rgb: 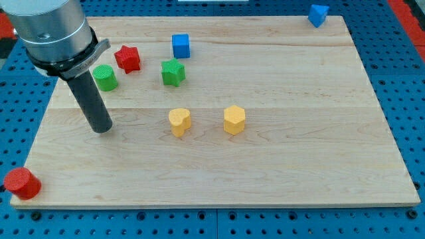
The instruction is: Move blue cube slightly left
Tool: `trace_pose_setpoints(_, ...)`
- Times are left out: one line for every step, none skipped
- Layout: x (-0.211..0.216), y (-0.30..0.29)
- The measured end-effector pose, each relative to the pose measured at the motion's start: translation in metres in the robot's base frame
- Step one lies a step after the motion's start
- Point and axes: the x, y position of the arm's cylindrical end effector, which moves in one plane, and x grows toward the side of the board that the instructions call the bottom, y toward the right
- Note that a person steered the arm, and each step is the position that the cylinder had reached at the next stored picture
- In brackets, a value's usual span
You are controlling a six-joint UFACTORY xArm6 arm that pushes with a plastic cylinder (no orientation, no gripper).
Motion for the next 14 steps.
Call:
trace_pose_setpoints(0.0,0.002)
trace_pose_setpoints(0.0,0.004)
trace_pose_setpoints(0.0,0.015)
trace_pose_setpoints(0.0,0.041)
trace_pose_setpoints(-0.013,0.043)
trace_pose_setpoints(-0.023,0.04)
trace_pose_setpoints(-0.023,0.039)
trace_pose_setpoints(-0.031,0.039)
trace_pose_setpoints(-0.043,0.039)
trace_pose_setpoints(-0.051,0.055)
trace_pose_setpoints(-0.051,0.112)
trace_pose_setpoints(-0.072,0.144)
trace_pose_setpoints(-0.122,0.154)
trace_pose_setpoints(-0.163,0.157)
